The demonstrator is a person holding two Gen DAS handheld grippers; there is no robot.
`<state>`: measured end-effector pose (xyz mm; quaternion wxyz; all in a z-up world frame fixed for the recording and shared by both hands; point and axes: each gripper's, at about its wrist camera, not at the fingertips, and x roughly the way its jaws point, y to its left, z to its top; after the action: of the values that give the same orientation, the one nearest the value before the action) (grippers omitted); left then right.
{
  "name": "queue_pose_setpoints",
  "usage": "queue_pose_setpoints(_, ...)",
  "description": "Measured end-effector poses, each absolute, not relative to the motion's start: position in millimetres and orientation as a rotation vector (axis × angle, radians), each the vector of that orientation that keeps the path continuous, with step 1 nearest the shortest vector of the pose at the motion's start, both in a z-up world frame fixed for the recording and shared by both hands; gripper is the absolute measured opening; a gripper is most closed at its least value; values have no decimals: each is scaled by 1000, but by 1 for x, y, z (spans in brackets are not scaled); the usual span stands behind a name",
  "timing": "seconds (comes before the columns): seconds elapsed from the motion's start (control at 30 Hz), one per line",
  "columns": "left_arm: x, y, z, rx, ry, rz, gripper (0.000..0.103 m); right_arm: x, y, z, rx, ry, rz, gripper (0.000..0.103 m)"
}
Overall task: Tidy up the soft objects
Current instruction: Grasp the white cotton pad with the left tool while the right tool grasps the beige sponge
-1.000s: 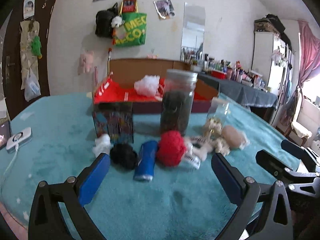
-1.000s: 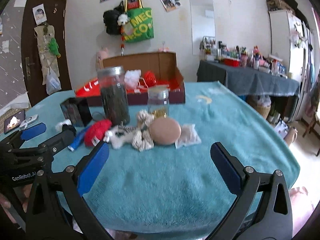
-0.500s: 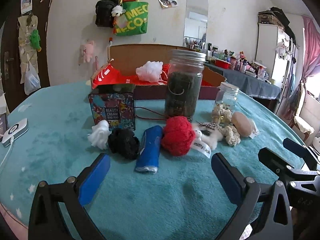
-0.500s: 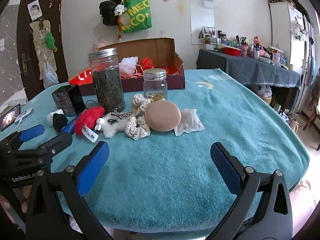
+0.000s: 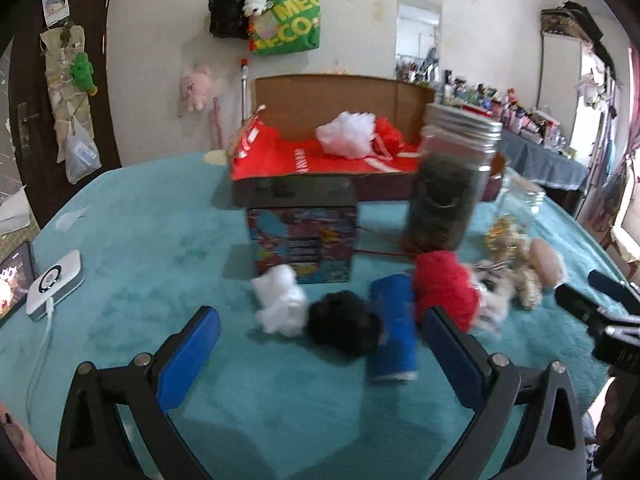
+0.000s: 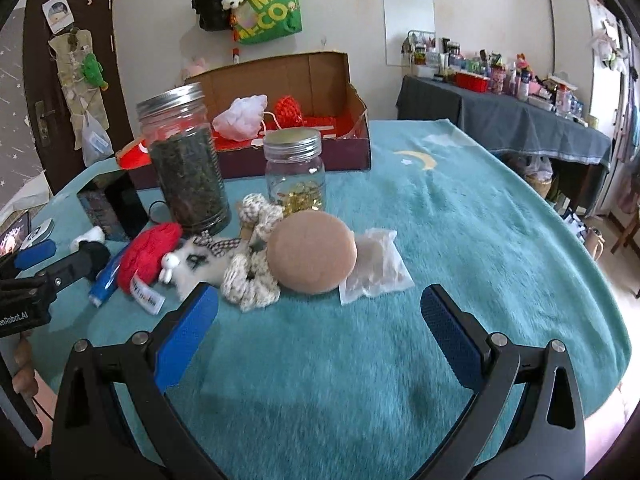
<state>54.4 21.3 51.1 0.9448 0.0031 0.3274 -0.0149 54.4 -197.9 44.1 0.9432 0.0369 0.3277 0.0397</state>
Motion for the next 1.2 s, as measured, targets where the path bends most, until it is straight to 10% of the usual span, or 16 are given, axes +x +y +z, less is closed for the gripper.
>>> queue_pose_setpoints(0.97, 95, 77, 54, 2, 792, -14, 101, 91, -209, 45, 122, 738, 155, 99)
queue_pose_setpoints(1.03, 99, 78, 46, -14, 823, -23, 92, 91, -206, 45, 95, 734, 150, 76)
queue_pose_setpoints(1.2, 98, 76, 36, -35, 845, -57, 26, 89, -202, 42, 74, 732, 174, 42)
